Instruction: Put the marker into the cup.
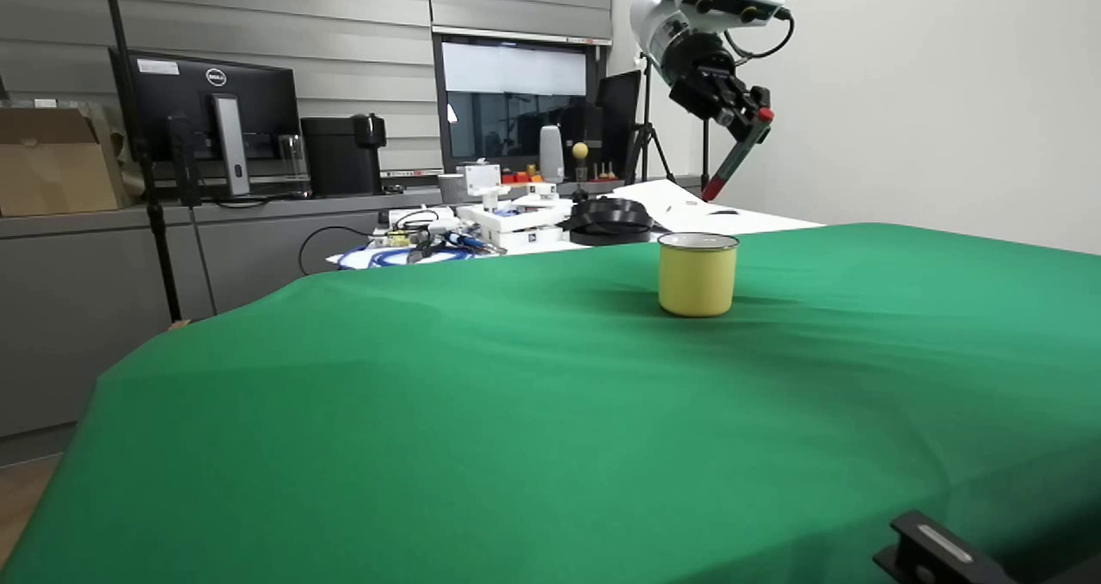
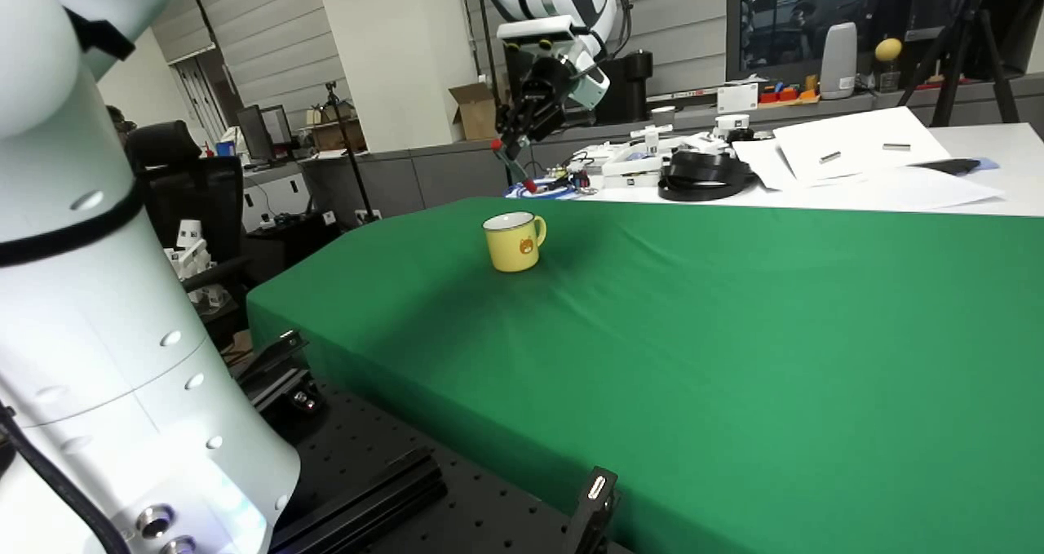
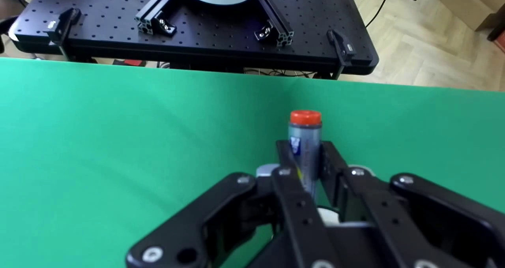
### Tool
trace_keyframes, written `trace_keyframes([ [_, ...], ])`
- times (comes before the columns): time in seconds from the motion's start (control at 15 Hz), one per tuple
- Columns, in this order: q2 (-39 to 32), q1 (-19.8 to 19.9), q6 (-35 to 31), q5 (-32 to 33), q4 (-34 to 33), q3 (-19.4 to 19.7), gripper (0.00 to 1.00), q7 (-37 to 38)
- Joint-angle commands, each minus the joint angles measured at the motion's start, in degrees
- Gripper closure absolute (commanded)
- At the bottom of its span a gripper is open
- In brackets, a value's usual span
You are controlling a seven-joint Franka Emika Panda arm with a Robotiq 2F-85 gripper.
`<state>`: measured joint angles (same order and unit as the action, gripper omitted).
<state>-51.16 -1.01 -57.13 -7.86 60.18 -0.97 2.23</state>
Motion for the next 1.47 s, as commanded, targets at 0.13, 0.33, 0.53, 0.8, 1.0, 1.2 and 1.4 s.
trace_keyframes([
  [0.13, -6.60, 0.05, 7.22, -1.54, -8.94, -0.58, 0.95, 1.70],
  [0.33, -9.41, 0.03, 8.77, -2.77, -10.80, -0.97, 0.95, 1.83],
  [0.53, -11.83, -0.07, 9.03, -4.03, -12.02, -1.47, 0.95, 1.77],
  [0.8, -12.95, -0.63, 4.30, -4.31, -12.10, -1.23, 0.95, 1.84],
  [1.0, -12.42, -1.08, 1.08, -4.24, -11.78, -1.09, 0.53, 1.74],
  [1.2, -11.49, -0.92, 1.57, -4.60, -12.87, -1.43, 0.40, 1.29],
  [1.4, -9.81, -0.88, 1.89, -4.02, -14.13, -1.45, 0.18, 0.41],
])
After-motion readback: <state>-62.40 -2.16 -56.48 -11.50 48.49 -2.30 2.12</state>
